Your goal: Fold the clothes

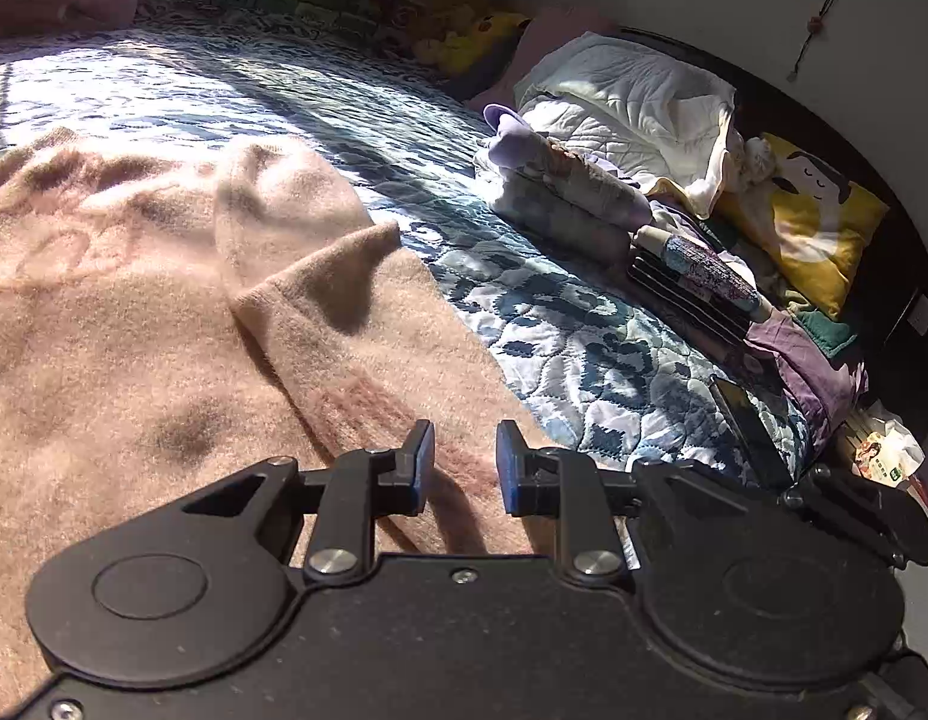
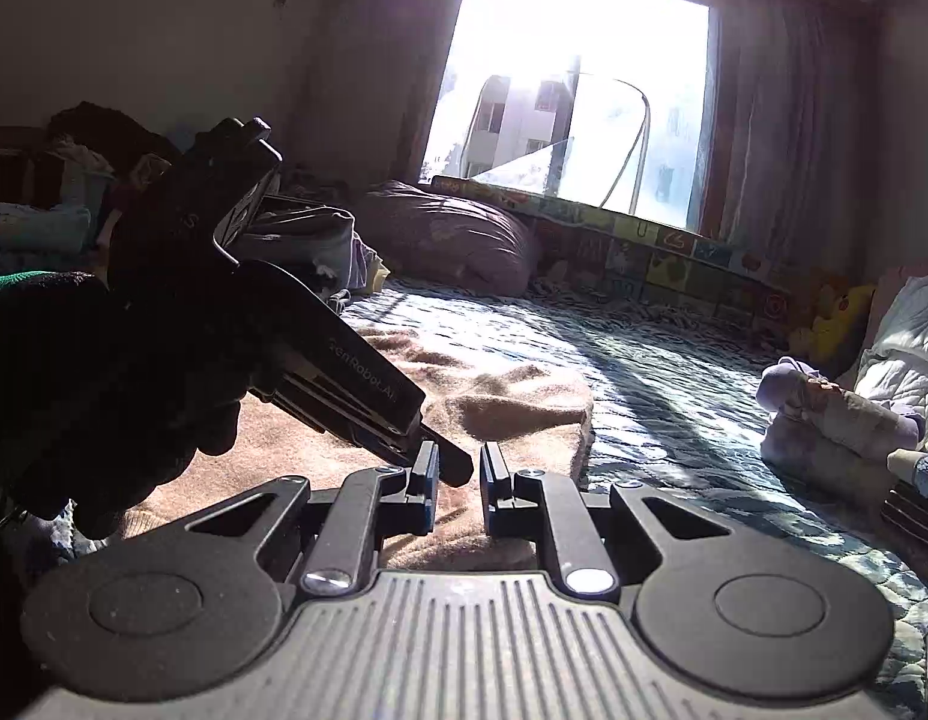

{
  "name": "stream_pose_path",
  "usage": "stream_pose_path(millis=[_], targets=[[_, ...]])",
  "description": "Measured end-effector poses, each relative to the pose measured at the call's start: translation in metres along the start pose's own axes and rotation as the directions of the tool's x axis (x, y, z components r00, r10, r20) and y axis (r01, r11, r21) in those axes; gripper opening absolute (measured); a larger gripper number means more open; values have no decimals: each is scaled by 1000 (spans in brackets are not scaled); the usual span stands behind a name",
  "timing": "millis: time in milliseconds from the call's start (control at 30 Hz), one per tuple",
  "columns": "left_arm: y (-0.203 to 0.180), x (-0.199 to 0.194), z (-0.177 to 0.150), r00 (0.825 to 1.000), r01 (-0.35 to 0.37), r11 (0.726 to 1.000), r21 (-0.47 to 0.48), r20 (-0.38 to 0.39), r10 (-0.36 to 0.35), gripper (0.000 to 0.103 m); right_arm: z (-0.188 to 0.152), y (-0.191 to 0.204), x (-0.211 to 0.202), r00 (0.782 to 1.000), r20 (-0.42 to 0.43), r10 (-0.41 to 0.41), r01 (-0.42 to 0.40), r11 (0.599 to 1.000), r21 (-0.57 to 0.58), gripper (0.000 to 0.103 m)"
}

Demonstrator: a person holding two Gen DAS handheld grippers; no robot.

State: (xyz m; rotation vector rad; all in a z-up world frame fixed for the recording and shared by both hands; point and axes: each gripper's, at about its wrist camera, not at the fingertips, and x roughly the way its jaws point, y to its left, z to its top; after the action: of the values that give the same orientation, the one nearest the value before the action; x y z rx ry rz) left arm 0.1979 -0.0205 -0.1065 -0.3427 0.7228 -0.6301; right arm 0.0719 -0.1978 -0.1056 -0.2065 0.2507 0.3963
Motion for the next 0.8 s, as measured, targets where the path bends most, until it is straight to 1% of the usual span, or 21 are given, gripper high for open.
stream_pose_path(millis=[33, 67, 100, 133, 167, 233, 300, 367, 433, 467, 500, 533, 567, 600, 633, 667, 700, 733, 767, 800], targets=[[8, 1, -4, 1000, 8, 999, -39, 8, -8, 20, -4, -2, 11, 999, -49, -1, 2, 1000, 24, 16], [14, 1, -7, 1000, 16, 997, -70, 15, -15, 20, -11, -4, 23, 990, -140, 12, -1, 997, 77, 16], [18, 2, -9, 1000, 19, 996, -86, 16, -18, 20, -17, -5, 29, 980, -199, 23, 1, 993, 122, 16], [19, 3, -9, 1000, 25, 996, -90, 17, -24, 20, -22, -4, 30, 977, -211, 27, 5, 989, 148, 16], [18, 1, -7, 999, 31, 996, -87, 21, -29, 20, -23, 0, 30, 976, -218, 25, 7, 989, 146, 16], [12, -4, 1, 999, 32, 998, -55, 44, -29, 20, -21, 8, 24, 976, -215, 11, 11, 995, 99, 15], [10, -9, 12, 996, 42, 998, -46, 79, -39, 21, -20, 13, 13, 981, -193, -11, 25, 997, 69, 15], [13, -11, 26, 992, 41, 998, -45, 119, -35, 23, -14, 17, 2, 992, -115, -47, 50, 998, 23, 15], [16, -8, 37, 990, 24, 999, -33, 139, -19, 25, -7, 21, -5, 997, -13, -77, 76, 997, -18, 16], [17, -4, 41, 990, 16, 1000, -25, 141, -13, 26, -5, 21, -3, 997, 20, -75, 76, 997, -26, 15], [20, -1, 44, 990, 4, 1000, -20, 143, -1, 29, -4, 20, 0, 997, 29, -65, 66, 998, -21, 15], [22, 3, 47, 989, -11, 1000, -18, 145, 13, 29, -5, 19, 6, 998, 12, -57, 57, 998, -5, 17], [24, 7, 50, 989, -26, 1000, -15, 147, 28, 32, -9, 15, 16, 998, -36, -55, 56, 998, 27, 17], [27, 12, 52, 989, -44, 999, -13, 137, 46, 36, -14, 10, 27, 992, -114, -49, 57, 996, 68, 17], [29, 20, 53, 991, -71, 997, -3, 116, 71, 37, -20, 4, 34, 986, -166, -32, 52, 992, 116, 17], [31, 28, 54, 992, -94, 995, 19, 88, 92, 37, -25, -2, 36, 984, -180, -12, 43, 984, 170, 17], [31, 35, 53, 992, -116, 992, 43, 64, 113, 37, -27, -6, 37, 982, -188, 2, 36, 979, 202, 17], [30, 40, 53, 988, -145, 987, 66, 56, 141, 35, -27, -7, 36, 982, -191, 11, 30, 977, 212, 17], [27, 43, 53, 984, -175, 981, 89, 55, 171, 29, -29, -7, 36, 982, -189, 14, 28, 975, 218, 17], [25, 46, 53, 978, -205, 972, 111, 55, 200, 25, -31, -6, 35, 983, -182, 13, 28, 975, 221, 17]])
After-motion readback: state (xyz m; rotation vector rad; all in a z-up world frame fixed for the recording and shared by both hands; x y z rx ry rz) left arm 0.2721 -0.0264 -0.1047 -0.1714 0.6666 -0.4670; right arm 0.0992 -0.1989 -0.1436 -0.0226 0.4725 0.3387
